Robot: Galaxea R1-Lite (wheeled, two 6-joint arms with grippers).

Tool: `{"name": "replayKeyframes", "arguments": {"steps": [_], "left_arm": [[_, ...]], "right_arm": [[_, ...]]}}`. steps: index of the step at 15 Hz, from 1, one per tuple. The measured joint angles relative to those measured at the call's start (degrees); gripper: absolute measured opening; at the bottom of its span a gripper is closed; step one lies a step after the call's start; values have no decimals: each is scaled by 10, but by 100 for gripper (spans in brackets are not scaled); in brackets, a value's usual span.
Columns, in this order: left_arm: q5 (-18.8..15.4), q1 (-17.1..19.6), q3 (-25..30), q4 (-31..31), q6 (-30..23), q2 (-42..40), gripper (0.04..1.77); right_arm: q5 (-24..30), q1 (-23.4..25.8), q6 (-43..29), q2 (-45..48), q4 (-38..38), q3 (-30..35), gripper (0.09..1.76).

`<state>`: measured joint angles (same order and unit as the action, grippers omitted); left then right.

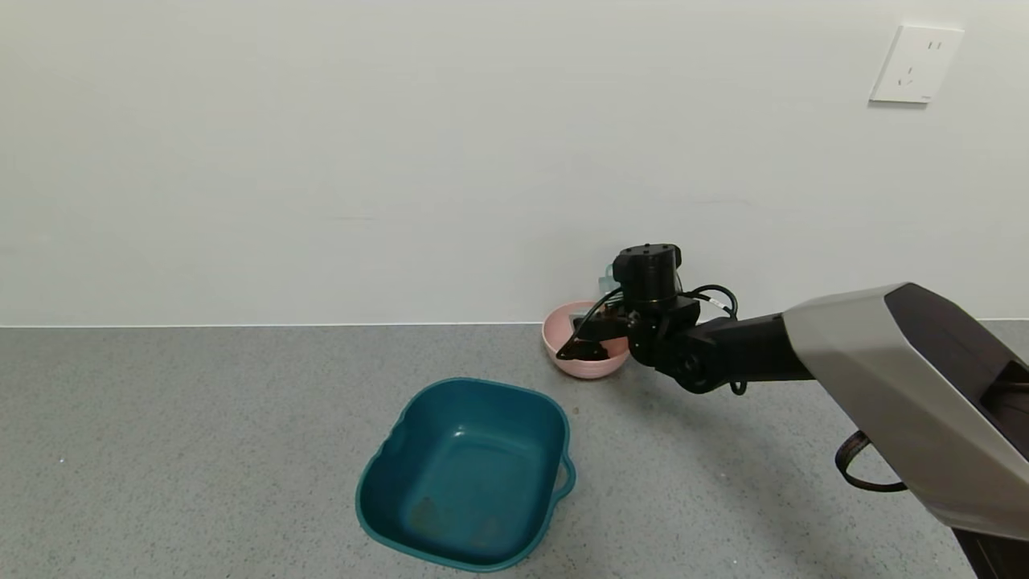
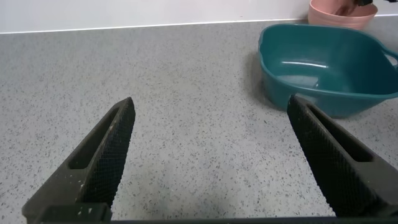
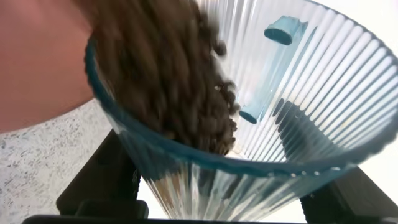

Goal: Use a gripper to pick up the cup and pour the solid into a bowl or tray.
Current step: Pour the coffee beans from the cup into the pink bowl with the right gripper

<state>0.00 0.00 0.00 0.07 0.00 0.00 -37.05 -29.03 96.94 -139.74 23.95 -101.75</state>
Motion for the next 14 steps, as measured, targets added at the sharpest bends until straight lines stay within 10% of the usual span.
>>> {"name": "replayKeyframes", "arguments": {"steps": [14], "left_arm": [[0, 0, 0, 0, 0, 0, 176]], "right_arm": [[-1, -5, 13, 4, 1, 2, 139]]}}
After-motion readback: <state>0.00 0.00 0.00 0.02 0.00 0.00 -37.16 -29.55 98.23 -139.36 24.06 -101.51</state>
